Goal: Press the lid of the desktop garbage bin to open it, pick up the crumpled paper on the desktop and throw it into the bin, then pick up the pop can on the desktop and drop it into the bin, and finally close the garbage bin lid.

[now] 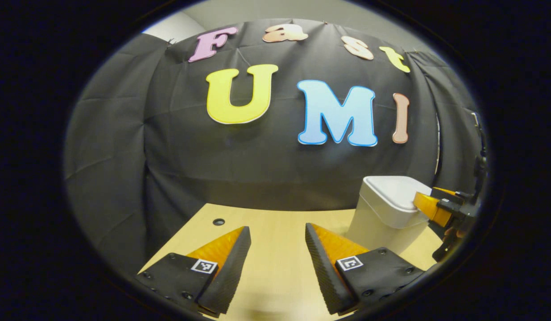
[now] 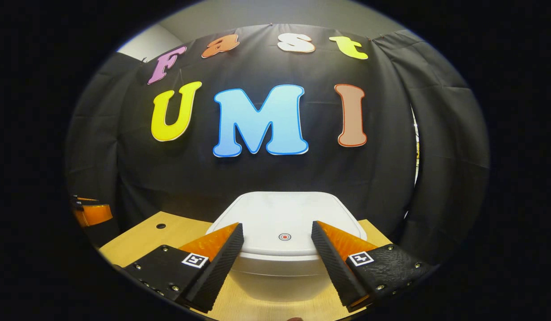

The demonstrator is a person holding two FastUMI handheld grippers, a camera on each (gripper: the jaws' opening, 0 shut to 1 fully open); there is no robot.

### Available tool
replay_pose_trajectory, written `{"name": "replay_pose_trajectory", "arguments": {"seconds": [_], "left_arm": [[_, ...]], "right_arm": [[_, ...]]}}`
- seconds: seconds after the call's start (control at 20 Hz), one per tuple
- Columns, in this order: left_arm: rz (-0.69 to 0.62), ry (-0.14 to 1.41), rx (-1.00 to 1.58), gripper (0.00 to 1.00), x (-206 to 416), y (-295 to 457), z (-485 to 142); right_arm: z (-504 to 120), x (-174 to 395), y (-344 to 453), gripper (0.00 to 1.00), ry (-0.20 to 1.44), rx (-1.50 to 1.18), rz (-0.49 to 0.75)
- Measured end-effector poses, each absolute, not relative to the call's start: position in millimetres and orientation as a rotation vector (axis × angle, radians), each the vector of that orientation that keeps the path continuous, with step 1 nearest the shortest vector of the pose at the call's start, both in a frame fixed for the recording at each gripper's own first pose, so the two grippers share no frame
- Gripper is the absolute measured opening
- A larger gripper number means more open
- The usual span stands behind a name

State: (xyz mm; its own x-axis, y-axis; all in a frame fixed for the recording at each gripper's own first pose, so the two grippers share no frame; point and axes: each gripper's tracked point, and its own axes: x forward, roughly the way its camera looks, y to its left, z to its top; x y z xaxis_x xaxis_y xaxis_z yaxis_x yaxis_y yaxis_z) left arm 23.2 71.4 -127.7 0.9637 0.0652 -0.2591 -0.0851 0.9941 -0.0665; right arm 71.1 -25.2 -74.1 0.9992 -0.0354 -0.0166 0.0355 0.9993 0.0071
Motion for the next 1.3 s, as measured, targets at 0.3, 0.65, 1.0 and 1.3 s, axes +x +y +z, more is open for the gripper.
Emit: {"name": "replay_pose_trajectory", "arguments": {"seconds": [0.3,0.65,1.0,1.3], "left_arm": [[0.058,0.238,-0.086,0.85,22,63,-114],[0.045,0.194,-0.080,0.85,10,51,-86],[0.033,0.125,-0.089,0.82,-2,38,-45],[-0.020,0.078,-0.059,0.80,-12,16,-19]], "right_arm": [[-82,59,-24,0.98,0.030,0.017,-0.030],[-64,26,-18,0.98,0.008,0.067,-0.022],[-3,-4,-22,0.98,-0.126,0.112,-0.051],[28,-33,-24,0.98,-0.207,0.109,-0.072]]}}
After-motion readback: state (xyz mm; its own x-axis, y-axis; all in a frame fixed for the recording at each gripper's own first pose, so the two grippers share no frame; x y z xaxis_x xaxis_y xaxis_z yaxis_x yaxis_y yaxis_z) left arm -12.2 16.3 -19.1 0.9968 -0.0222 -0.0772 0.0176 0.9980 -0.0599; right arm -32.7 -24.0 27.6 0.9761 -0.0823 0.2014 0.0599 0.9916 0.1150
